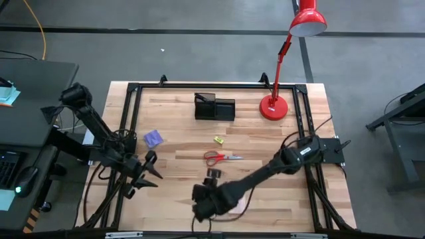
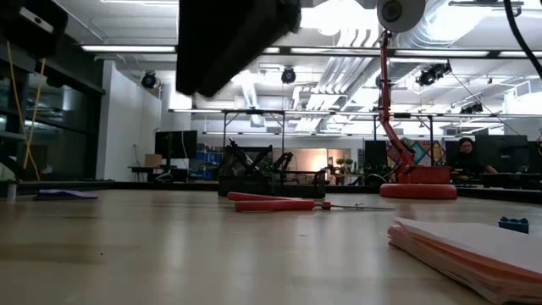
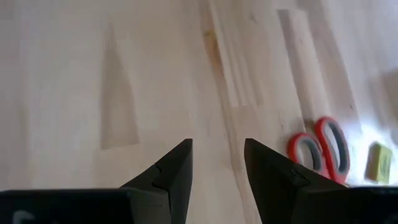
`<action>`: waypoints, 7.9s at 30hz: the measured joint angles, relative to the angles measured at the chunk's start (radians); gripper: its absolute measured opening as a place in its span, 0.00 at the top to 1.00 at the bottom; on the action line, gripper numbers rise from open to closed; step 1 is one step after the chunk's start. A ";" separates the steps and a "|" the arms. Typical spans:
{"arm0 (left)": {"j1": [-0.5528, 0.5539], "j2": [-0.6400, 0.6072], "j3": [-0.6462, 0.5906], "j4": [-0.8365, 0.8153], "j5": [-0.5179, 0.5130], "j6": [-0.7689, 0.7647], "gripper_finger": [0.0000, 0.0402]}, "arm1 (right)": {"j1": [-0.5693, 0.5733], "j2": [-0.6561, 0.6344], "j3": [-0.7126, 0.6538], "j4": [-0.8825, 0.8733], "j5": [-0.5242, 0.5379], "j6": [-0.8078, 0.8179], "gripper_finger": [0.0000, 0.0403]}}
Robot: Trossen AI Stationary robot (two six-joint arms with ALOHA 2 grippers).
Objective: Pick and place office supplies into organizer
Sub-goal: Put the orange scissor into the desk organizer
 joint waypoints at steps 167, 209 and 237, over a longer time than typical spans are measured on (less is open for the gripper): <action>-0.003 0.000 0.001 -0.183 -0.053 -0.032 0.63 | -0.488 -0.326 -0.333 0.711 -0.177 -0.691 1.00; -0.002 -0.002 0.001 -0.115 -0.165 0.115 0.63 | -0.796 -0.726 -1.256 1.795 -0.272 -0.741 1.00; -0.002 -0.002 0.001 -0.115 -0.203 0.158 0.63 | -0.935 -0.514 -1.255 1.937 -0.521 -0.534 1.00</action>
